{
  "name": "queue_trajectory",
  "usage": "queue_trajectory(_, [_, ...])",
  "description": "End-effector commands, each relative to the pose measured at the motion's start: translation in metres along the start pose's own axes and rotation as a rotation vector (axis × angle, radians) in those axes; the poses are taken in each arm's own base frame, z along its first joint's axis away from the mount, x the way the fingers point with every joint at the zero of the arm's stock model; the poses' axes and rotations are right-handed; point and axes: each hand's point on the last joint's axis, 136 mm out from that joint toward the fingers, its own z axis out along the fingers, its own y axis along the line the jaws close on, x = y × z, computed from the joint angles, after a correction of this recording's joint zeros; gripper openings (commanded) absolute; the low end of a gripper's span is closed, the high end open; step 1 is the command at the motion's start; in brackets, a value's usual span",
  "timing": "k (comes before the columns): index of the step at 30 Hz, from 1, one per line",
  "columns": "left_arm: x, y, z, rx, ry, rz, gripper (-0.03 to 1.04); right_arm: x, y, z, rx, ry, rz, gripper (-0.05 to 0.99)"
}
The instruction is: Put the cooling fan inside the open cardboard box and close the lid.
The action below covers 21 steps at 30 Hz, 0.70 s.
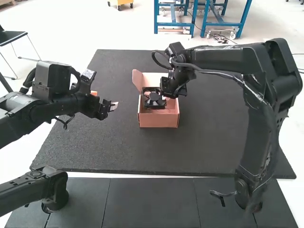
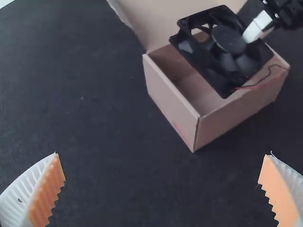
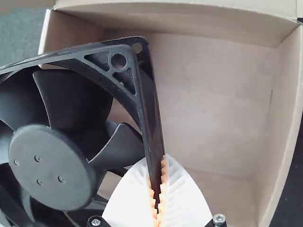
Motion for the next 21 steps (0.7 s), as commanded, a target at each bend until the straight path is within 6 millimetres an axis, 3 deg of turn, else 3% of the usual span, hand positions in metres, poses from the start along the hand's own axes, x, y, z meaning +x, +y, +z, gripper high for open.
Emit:
queue_trajectory(1, [-0.009,0.002,-0.006,-0.012,-0.034,0.001,0.97,-0.018,-0.004,-0.008,-0.01,-0.024,-0.027,-0.02])
queue_trajectory(10, [-0.009,0.002,-0.007,-0.015,-0.038,0.0,0.97,-0.033,-0.025,-0.013,0.007,-0.045,0.018,-0.02])
queue_trajectory(21, [-0.011,0.002,-0.008,-0.015,-0.044,0.001,0.97,-0.025,-0.013,-0.006,-0.011,-0.018,0.003,-0.02])
